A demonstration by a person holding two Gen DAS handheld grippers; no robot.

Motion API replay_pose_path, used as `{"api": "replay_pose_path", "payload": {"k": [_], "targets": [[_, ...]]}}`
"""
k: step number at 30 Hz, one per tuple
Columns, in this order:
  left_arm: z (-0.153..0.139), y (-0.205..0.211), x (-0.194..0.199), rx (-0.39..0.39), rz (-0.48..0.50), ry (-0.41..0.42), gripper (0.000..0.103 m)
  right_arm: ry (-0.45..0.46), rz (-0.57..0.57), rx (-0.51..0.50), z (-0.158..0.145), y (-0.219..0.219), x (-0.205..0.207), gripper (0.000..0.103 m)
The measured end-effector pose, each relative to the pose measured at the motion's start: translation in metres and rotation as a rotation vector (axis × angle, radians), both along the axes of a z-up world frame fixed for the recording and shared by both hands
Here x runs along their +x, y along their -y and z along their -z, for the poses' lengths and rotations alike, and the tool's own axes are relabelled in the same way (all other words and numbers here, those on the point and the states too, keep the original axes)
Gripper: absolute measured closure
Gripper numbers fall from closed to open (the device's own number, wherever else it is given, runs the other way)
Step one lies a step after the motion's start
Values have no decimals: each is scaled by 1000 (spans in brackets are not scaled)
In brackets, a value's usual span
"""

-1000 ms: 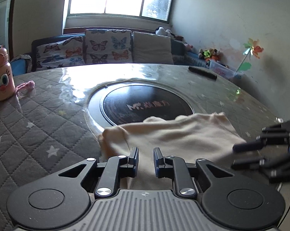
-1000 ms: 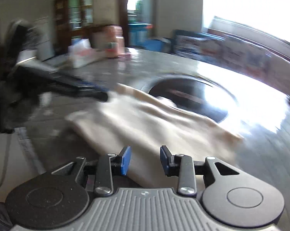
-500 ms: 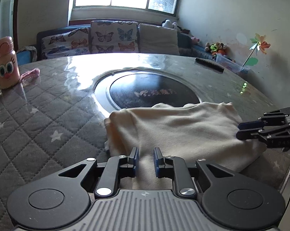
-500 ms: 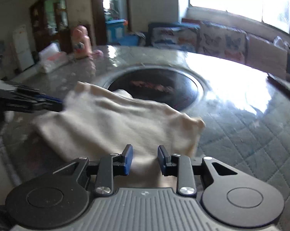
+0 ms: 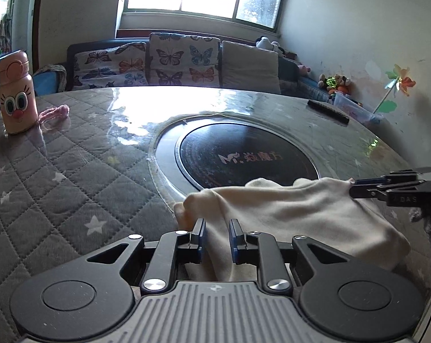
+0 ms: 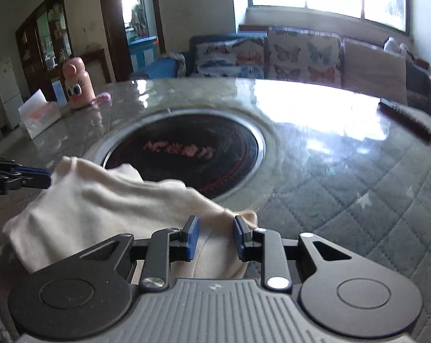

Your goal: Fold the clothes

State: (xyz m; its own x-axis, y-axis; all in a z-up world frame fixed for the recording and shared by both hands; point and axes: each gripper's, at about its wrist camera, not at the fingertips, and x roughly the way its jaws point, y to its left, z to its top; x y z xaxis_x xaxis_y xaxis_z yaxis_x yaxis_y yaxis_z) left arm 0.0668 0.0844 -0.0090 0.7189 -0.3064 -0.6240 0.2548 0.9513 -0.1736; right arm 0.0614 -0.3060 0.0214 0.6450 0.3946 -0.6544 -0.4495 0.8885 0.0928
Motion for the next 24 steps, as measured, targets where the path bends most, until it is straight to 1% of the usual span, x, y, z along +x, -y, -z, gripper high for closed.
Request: {"api": "replay_pose_path", "payload": {"k": [2, 4, 7, 8, 9, 10, 11, 12, 13, 15, 16, 19, 21, 24], "targets": [[3, 1, 7, 13, -11, -4, 83, 6, -2, 8, -1, 0, -2, 77], [8, 1, 14, 24, -32, -19, 84, -14, 0, -14, 5, -1, 1, 77], [9, -4, 13, 14, -51, -24, 84, -13, 14, 21, 4, 4, 1, 76], [9, -6, 11, 13, -60, -25, 84, -4, 25, 33, 0, 6, -1, 75], [7, -8, 9, 10, -70, -25, 80, 4, 36, 46, -3, 9, -4, 70], [6, -11, 6, 8, -81, -22, 71, 6, 41, 51, -5, 11, -5, 68], [4, -12, 2, 6, -92, -17, 66, 6, 47, 57, -6, 14, -6, 67], [3, -14, -1, -1, -98, -16, 58, -4, 59, 69, -8, 19, -8, 67], [2, -16, -4, -10, -101, -15, 56, -16, 66, 75, -6, 22, -9, 67], [3, -17, -8, -35, -98, -32, 55, -41, 79, 86, -3, 27, -10, 63], [3, -17, -10, -49, -96, -42, 54, -53, 89, 88, 0, 29, -10, 62], [6, -15, -10, -62, -99, -63, 53, -84, 105, 111, 7, 34, -9, 62], [9, -14, -7, -86, -108, -84, 53, -100, 118, 152, 12, 37, -8, 62], [12, -13, -5, -102, -111, -97, 55, -105, 125, 173, 13, 38, -5, 62]]}}
